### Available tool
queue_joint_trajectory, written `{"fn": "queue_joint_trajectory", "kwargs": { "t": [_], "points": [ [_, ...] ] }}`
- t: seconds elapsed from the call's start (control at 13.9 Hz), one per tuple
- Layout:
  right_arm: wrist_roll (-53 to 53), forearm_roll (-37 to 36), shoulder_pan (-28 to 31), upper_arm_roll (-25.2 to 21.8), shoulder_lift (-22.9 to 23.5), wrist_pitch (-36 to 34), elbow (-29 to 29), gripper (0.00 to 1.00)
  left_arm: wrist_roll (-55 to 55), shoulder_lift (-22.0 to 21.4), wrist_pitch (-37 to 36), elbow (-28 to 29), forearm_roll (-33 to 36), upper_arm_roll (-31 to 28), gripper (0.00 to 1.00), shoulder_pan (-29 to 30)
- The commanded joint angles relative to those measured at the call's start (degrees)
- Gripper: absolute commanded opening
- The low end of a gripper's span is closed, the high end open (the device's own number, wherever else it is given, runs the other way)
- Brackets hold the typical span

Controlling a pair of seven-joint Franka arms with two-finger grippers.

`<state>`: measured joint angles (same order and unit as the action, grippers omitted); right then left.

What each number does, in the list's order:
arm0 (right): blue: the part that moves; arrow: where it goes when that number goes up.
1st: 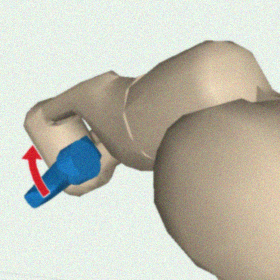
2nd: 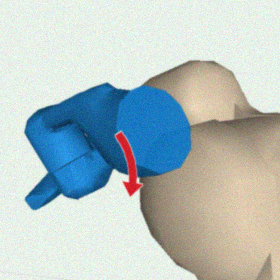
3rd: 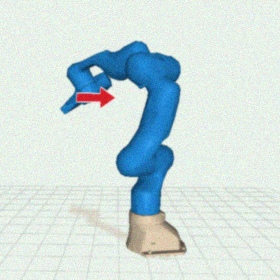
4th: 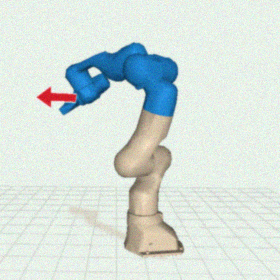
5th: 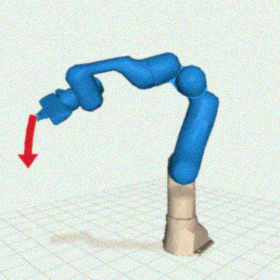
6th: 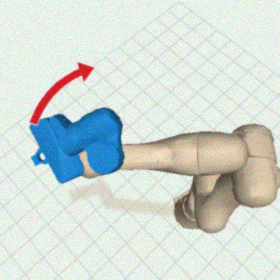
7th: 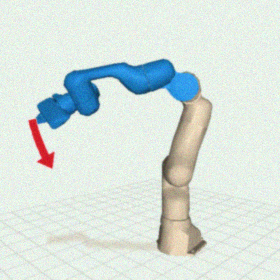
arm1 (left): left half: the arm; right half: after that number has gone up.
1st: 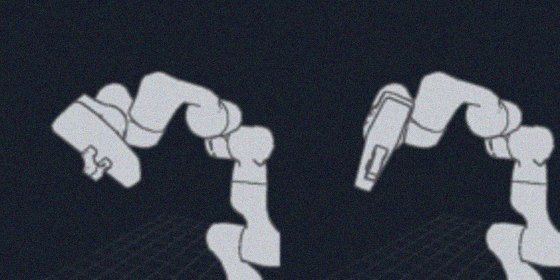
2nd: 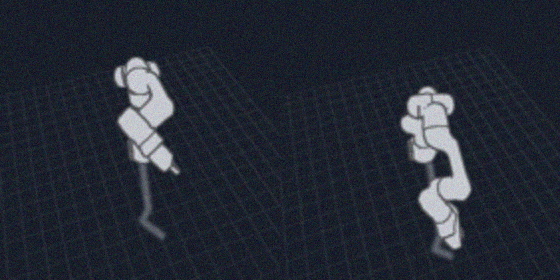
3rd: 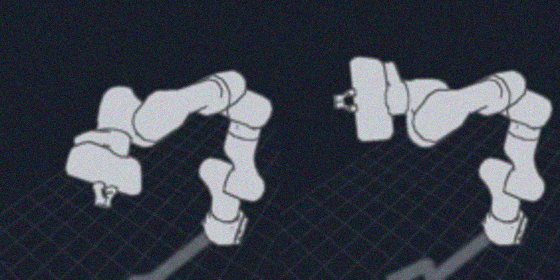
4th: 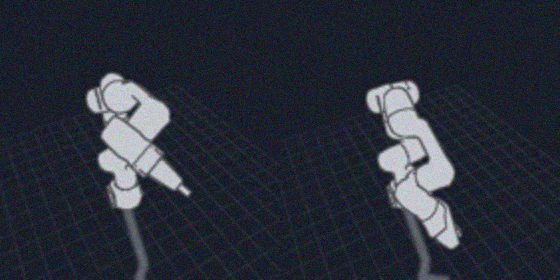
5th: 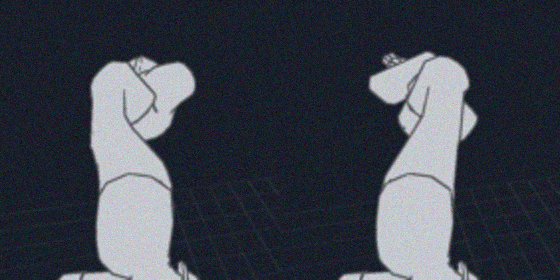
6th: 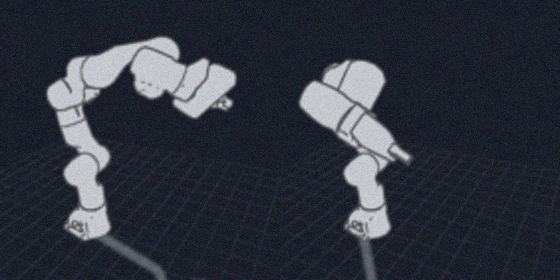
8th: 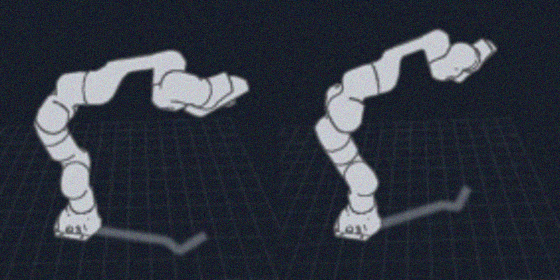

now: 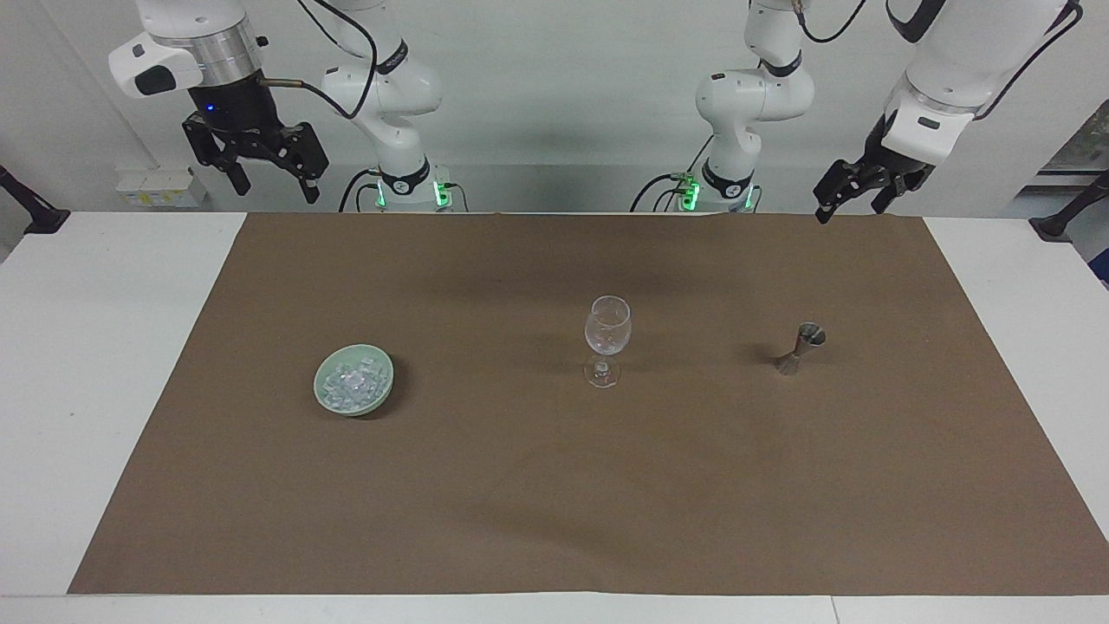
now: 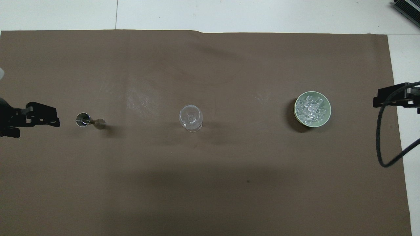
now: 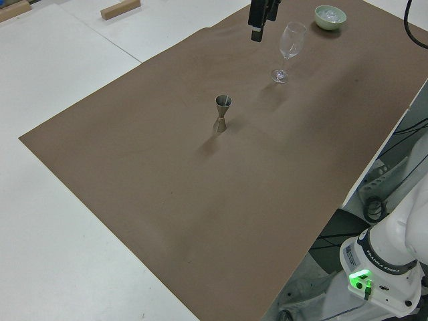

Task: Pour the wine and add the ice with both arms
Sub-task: 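Open the left gripper and move it toward the small metal cup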

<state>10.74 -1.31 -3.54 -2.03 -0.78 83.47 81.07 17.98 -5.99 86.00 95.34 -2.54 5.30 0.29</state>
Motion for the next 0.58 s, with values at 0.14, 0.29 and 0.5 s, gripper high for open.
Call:
{"fn": "queue_joint_trajectory", "kwargs": {
  "t": [0.14,0.29,0.5],
  "points": [
    [-0.7,1.6,0.6,0.1,-0.3,0.9,0.7,1.0,9.2,-0.8,1.6,2.7,-1.3,-0.7,1.0,-0.3],
    [-0.7,1.6,0.6,0.1,-0.3,0.9,0.7,1.0,13.9,-0.5,1.9,2.9,-2.6,-1.3,1.0,0.1],
    [-0.7,1.6,0.6,0.1,-0.3,0.9,0.7,1.0,19.1,-0.3,3.0,3.9,-5.5,-2.8,1.0,1.9]
  ]
}}
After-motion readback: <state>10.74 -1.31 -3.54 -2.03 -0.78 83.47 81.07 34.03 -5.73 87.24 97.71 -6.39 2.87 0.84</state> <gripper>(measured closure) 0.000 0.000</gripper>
